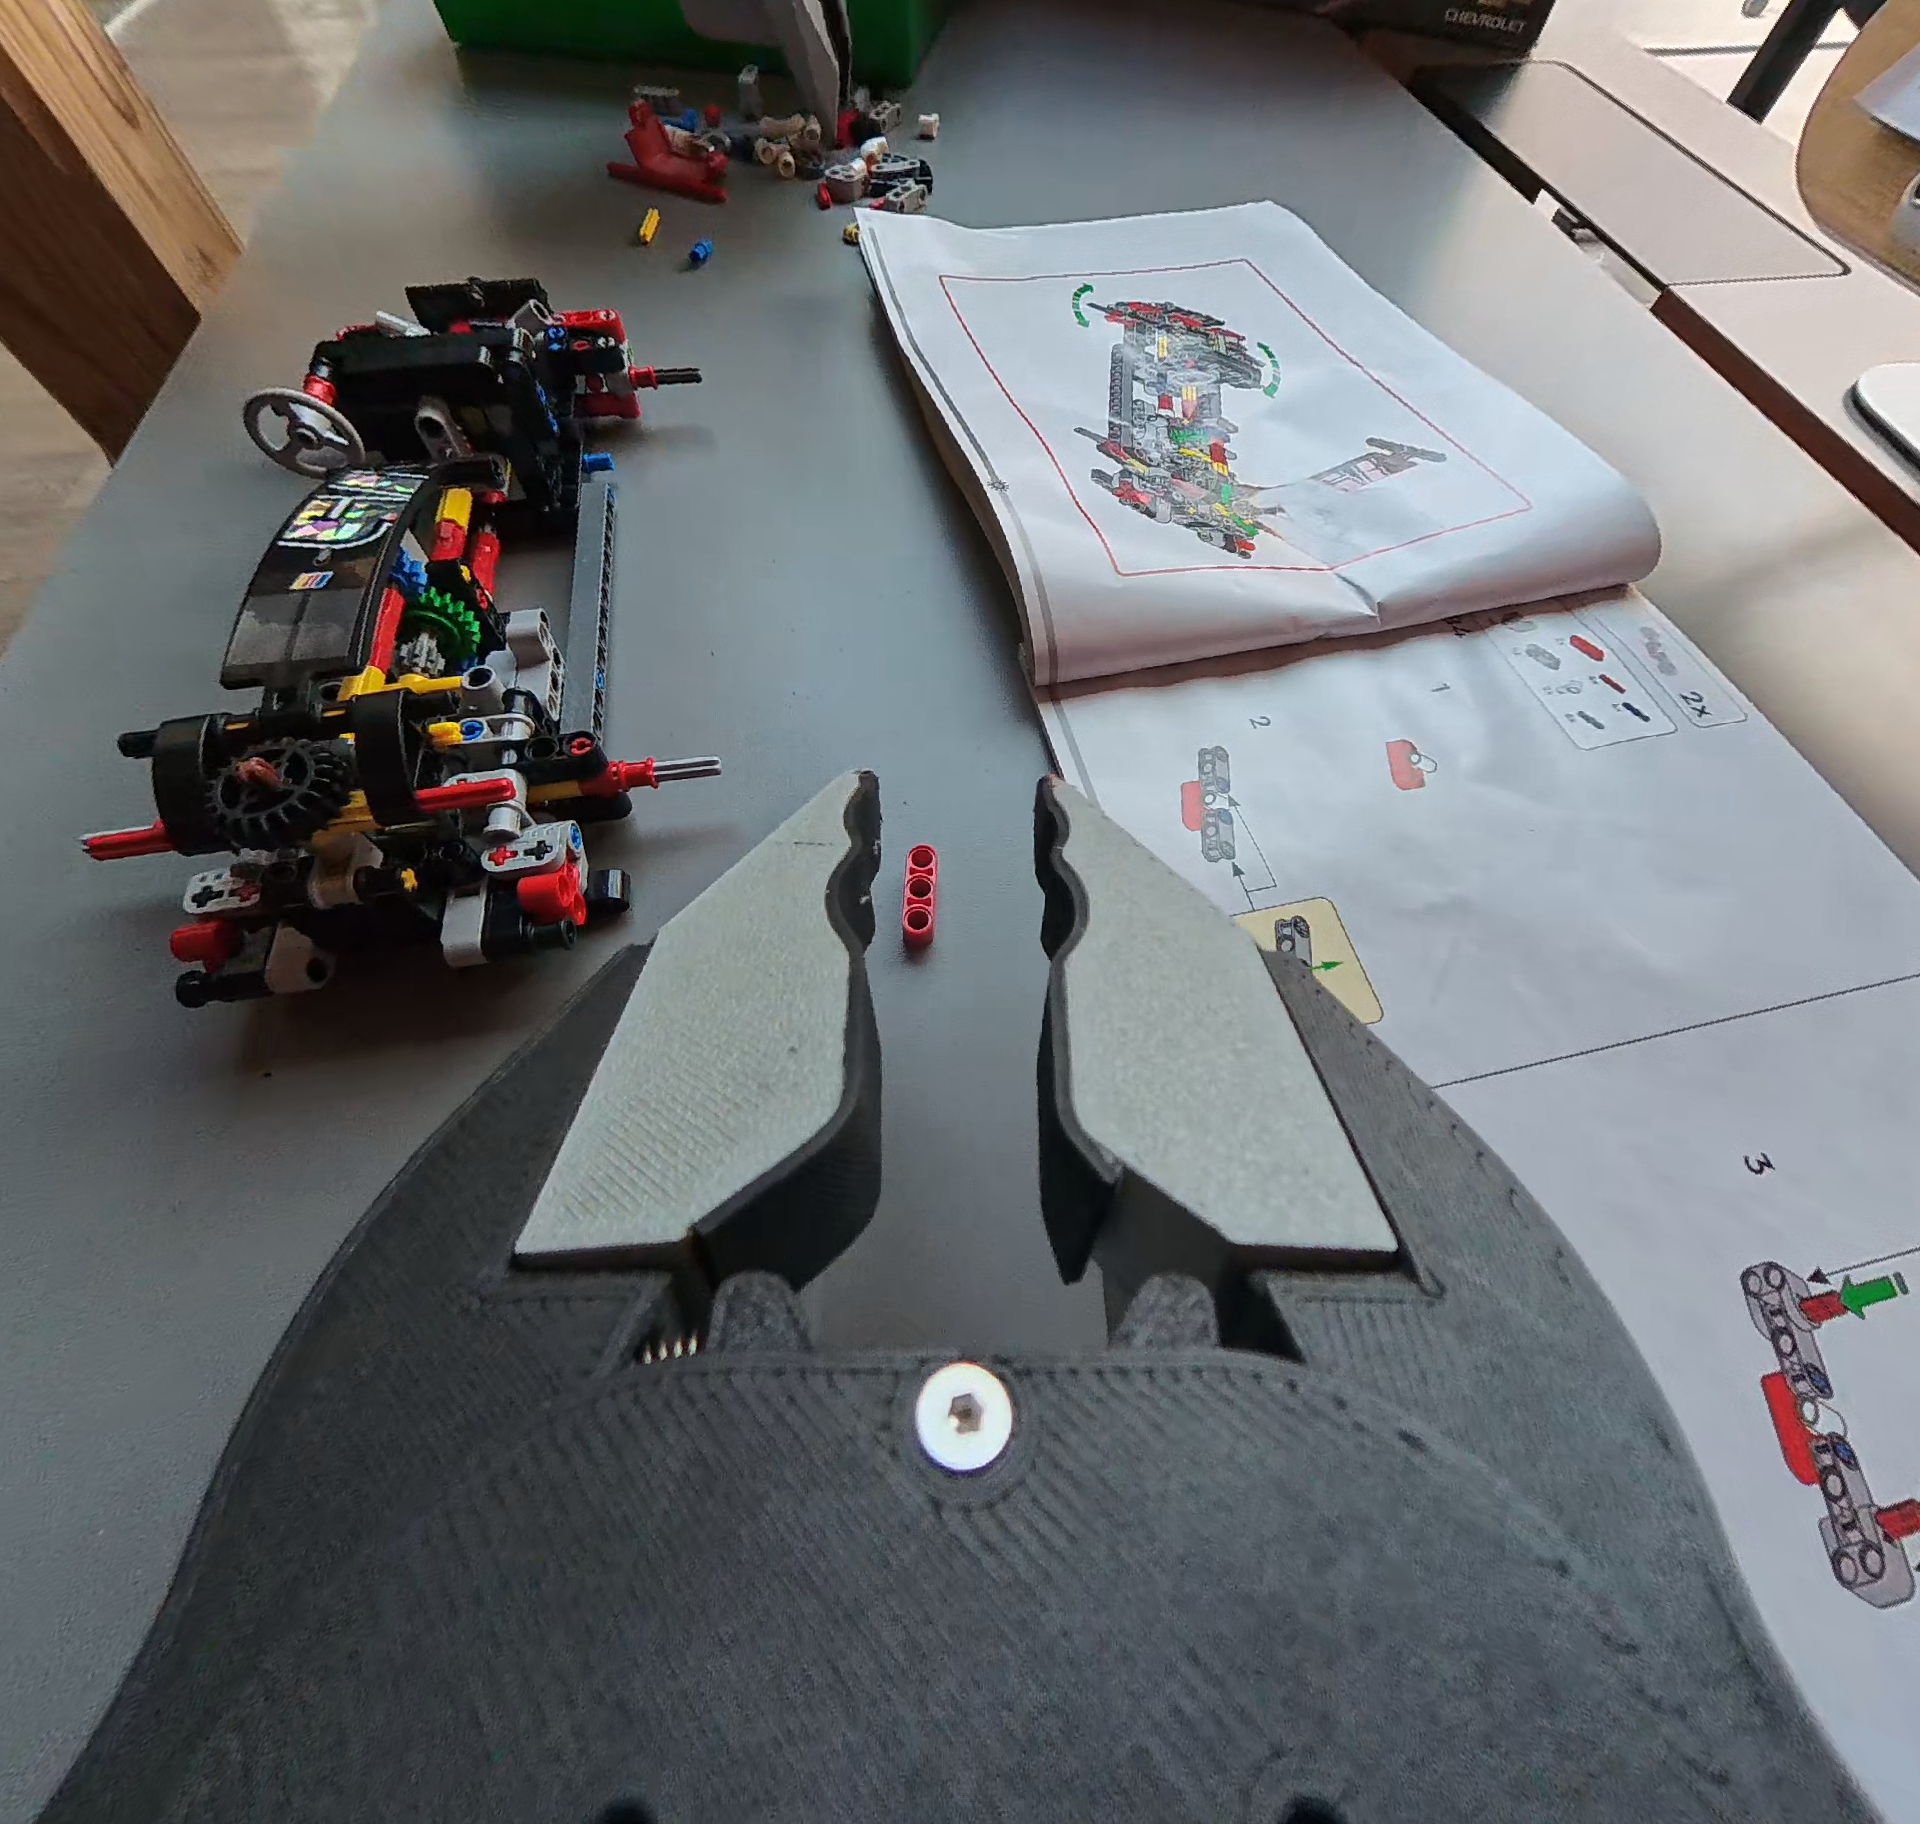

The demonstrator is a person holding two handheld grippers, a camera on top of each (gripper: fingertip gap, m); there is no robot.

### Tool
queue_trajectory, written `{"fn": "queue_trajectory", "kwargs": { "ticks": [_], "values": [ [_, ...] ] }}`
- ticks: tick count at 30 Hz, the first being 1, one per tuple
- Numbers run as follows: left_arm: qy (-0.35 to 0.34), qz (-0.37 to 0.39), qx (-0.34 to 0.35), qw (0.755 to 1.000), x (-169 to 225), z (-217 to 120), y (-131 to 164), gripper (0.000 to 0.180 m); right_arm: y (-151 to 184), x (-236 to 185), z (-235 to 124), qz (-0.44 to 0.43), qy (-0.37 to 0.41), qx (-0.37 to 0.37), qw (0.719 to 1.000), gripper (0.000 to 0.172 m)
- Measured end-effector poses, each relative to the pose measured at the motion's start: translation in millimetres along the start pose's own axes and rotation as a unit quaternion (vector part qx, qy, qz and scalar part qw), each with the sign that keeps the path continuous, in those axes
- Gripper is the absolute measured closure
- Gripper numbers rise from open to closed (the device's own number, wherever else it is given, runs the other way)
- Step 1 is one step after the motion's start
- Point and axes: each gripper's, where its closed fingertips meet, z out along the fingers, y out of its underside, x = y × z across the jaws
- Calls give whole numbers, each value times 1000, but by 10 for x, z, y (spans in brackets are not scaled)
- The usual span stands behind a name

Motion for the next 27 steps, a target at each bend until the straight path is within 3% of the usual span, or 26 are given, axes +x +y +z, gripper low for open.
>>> {"fn": "queue_trajectory", "kwargs": {
  "ticks": [2, 9, 12, 20, 24, 27],
  "values": [
    [3, 6, -8, 1000, 41, 14, 27, 172, 5, -1, 3, 0, 0, -2, 1000, 145],
    [18, 24, -3, 1000, 141, -35, 62, 174, 11, -7, 7, -3, 0, -4, 1000, 146],
    [10, -9, 17, 1000, 30, -105, 7, 162, 14, -7, 8, -1, -2, -5, 1000, 146],
    [16, -30, 1, 999, 10, 51, -32, 159, 18, -8, 7, -2, -1, -6, 1000, 148],
    [11, -32, -3, 999, -6, 73, -44, 174, 18, -7, 6, 2, -4, -5, 1000, 148],
    [1, -19, -11, 1000, -27, 70, -11, 175, 19, -11, 7, 2, -7, -6, 1000, 148]
  ]
}}
